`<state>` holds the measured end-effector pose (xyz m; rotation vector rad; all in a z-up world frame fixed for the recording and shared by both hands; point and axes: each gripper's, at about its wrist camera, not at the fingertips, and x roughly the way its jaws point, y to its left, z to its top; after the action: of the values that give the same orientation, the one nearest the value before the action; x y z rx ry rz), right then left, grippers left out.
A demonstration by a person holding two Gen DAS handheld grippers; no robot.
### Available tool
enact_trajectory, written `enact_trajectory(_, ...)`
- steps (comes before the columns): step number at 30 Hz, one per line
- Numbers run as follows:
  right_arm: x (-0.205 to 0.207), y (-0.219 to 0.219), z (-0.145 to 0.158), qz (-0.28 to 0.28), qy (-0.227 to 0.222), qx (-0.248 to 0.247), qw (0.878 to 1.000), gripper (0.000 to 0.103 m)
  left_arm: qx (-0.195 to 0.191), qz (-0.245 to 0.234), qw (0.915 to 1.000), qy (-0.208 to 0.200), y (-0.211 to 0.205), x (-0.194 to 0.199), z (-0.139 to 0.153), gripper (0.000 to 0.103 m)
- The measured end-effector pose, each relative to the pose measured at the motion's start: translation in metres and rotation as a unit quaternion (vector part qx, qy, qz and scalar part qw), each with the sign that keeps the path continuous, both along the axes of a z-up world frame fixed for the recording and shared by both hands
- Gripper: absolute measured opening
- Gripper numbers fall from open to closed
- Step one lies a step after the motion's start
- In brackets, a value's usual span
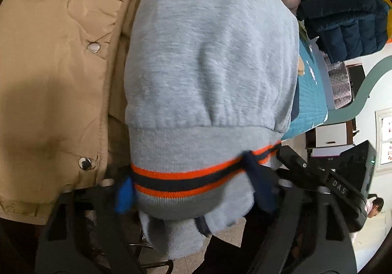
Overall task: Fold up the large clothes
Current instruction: 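Lift the folded sweatshirt off the tan jacket with both tools, then carry the folded sweatshirt across the bed with both tools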
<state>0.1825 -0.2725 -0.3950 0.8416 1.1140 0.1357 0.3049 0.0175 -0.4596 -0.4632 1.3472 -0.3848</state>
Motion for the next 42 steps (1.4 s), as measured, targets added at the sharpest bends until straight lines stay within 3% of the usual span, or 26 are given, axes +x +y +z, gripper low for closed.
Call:
enact_trajectory(1,-0.003,-0.005,-0.003,-0.011,0.007,0.014,1.000,0.006,0.006,-0.003,1.0000,-0.006,-0.005,0.000,0.003,0.061)
enact_trajectory(3,-0.006,-0.011,-0.008,-0.027,0.015,0.050,0.998,0.008,0.005,-0.005,0.9999,-0.012,-0.004,0.001,0.013,0.040)
enact_trajectory(8,-0.011,-0.017,-0.011,-0.043,0.022,0.103,0.994,0.024,-0.029,0.009,0.9995,-0.009,0.007,0.004,0.030,0.028)
enact_trajectory(12,-0.013,-0.014,-0.008,-0.056,0.026,0.114,0.992,0.029,-0.053,0.019,0.9984,-0.008,0.011,0.006,0.044,0.027)
enact_trajectory(15,-0.021,-0.019,-0.012,-0.075,0.041,0.130,0.988,0.043,-0.073,0.026,0.9970,-0.007,0.011,0.008,0.052,0.027)
enact_trajectory(22,-0.029,-0.022,-0.037,-0.117,0.059,0.234,0.963,0.044,-0.083,0.026,0.9961,-0.015,0.007,0.015,0.068,0.026)
enact_trajectory(31,-0.031,-0.017,-0.053,-0.152,0.074,0.275,0.946,0.052,-0.088,0.031,0.9955,-0.016,0.003,0.019,0.072,0.026)
enact_trajectory(40,-0.031,-0.006,-0.078,-0.200,0.057,0.371,0.905,0.058,-0.102,0.038,0.9941,-0.005,0.006,0.018,0.068,0.027)
enact_trajectory(42,-0.026,-0.004,-0.080,-0.201,0.054,0.371,0.905,0.059,-0.103,0.038,0.9939,-0.003,0.006,0.018,0.068,0.027)
